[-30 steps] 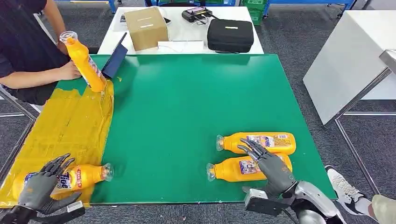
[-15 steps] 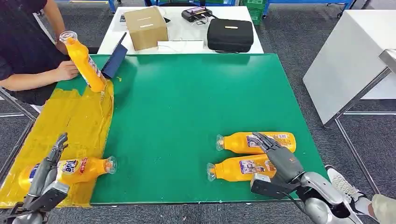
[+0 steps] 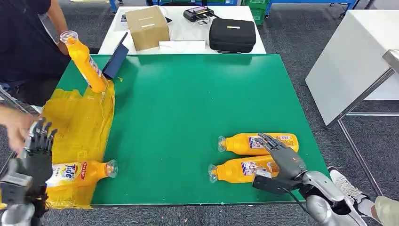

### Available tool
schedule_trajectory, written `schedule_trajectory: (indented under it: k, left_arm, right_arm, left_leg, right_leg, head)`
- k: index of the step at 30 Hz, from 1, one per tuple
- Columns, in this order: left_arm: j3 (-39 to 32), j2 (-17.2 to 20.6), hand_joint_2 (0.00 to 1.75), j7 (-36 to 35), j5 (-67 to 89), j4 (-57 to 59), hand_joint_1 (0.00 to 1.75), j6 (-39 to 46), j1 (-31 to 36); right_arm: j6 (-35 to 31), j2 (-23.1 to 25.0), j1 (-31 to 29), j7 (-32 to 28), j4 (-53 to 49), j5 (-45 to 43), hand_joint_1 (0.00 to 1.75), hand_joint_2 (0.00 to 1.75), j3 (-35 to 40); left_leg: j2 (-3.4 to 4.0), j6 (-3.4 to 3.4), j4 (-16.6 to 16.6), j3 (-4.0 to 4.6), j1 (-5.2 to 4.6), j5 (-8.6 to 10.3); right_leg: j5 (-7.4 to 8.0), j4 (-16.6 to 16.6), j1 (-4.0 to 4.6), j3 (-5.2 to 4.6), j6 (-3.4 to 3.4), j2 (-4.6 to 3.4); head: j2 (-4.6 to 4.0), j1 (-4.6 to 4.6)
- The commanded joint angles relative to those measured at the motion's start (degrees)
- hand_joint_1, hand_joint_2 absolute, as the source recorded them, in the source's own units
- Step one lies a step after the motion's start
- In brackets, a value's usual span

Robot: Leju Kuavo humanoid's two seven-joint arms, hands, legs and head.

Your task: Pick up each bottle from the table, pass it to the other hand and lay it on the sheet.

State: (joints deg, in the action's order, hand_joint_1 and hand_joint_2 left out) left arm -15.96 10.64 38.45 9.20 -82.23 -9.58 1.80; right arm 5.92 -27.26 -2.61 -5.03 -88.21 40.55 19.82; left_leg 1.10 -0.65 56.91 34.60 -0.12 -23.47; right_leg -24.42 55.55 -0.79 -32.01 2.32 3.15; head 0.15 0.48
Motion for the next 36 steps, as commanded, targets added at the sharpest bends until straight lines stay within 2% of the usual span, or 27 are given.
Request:
schedule_trajectory:
  k: [1,7,11,17,21,22,23,24,26,33,36]
  left_arm:
    - [-6.58,-4.27,0.00,1.55,1.40,3.36,0.00,-4.27,4.93]
    - [-5.17,-4.42,0.00,1.55,2.16,5.82,0.00,-3.91,6.67]
    - [-4.48,-4.57,0.00,1.55,1.39,9.14,0.00,-4.87,9.29]
    - [-4.32,-4.60,0.00,1.55,1.53,9.50,0.00,-4.69,9.65]
    - [-2.52,-4.77,0.00,1.55,2.41,12.67,0.00,-4.47,12.65]
    - [-2.08,-4.92,0.00,1.55,2.45,13.57,0.00,-4.27,13.53]
    - [-1.52,-5.06,0.00,1.55,2.66,14.49,0.00,-4.00,14.34]
    - [-1.05,-5.14,0.00,1.55,2.69,15.49,0.00,-3.88,15.08]
    - [-0.09,-5.30,0.00,1.55,2.62,16.92,0.00,-3.16,16.13]
    - [-0.08,-5.33,0.00,1.55,2.44,16.91,0.00,-3.11,16.02]
    - [-0.12,-5.53,0.00,1.55,1.85,16.73,0.00,-3.04,15.65]
  right_arm:
    - [3.62,-0.93,-4.38,0.00,10.40,0.58,0.00,1.75,4.94]
    - [5.78,-4.30,-2.17,1.70,11.50,1.03,0.00,1.75,8.01]
    - [10.81,-10.57,-1.39,3.83,11.40,0.66,0.00,1.75,11.72]
    - [10.79,-10.90,-1.26,3.79,11.30,0.52,0.00,1.75,11.84]
    - [15.82,-15.66,-1.61,5.17,11.64,1.03,0.00,1.75,17.86]
    - [16.24,-16.60,-1.56,5.09,11.77,1.09,0.58,1.75,19.05]
    - [16.42,-17.11,-1.10,5.06,12.32,1.20,1.55,1.75,19.94]
    - [16.61,-17.28,-0.98,5.18,12.92,1.57,1.75,1.75,20.96]
    - [16.46,-17.38,-1.20,5.40,14.49,2.14,1.75,1.75,23.22]
    - [16.34,-17.00,-1.40,5.40,14.74,2.18,1.75,1.75,23.53]
    - [13.51,-13.01,-2.48,6.05,18.67,2.06,1.75,1.75,22.63]
  left_leg:
    - [-0.03,0.04,-0.06,-0.14,0.06,-0.01]
    - [-0.17,0.02,-0.06,-0.15,0.05,-0.01]
    - [-0.26,0.01,-0.04,-0.14,0.03,0.01]
    - [-0.26,0.00,-0.07,-0.18,0.02,0.03]
    - [-0.28,0.01,-0.04,-0.19,0.02,0.02]
    - [-0.38,0.03,-0.03,-0.22,0.06,0.00]
    - [-0.46,0.02,-0.03,-0.25,0.05,0.03]
    - [-0.41,0.01,-0.03,-0.31,0.05,0.03]
    - [-0.60,0.00,-0.04,-0.43,0.08,0.05]
    - [-0.44,-0.07,-0.07,-0.75,0.13,-0.05]
    - [-0.34,-0.08,-0.09,-0.82,0.15,-0.05]
  right_leg:
    - [0.02,-0.10,0.04,0.17,-0.05,-0.18]
    - [-0.01,-0.12,0.02,0.23,-0.03,-0.04]
    - [-0.02,-0.10,0.00,0.22,-0.03,0.00]
    - [0.00,-0.14,0.00,0.23,-0.03,0.02]
    - [-0.02,-0.11,0.01,0.25,-0.02,0.07]
    - [-0.05,-0.14,0.04,0.31,-0.06,0.07]
    - [-0.05,-0.15,0.03,0.34,-0.04,0.20]
    - [-0.04,-0.16,0.03,0.35,-0.02,0.21]
    - [-0.10,-0.20,0.05,-0.02,0.01,0.33]
    - [-0.09,-0.40,0.08,0.33,0.02,0.25]
    - [-0.06,-0.51,0.10,0.44,0.02,0.18]
  head:
    - [0.00,0.00]
    - [0.00,0.00]
    - [0.00,0.00]
    - [0.00,-0.02]
    - [0.00,0.04]
    - [0.00,-0.04]
    - [0.00,0.02]
    - [0.00,0.00]
    - [0.00,0.00]
    - [0.00,0.04]
    - [0.00,0.02]
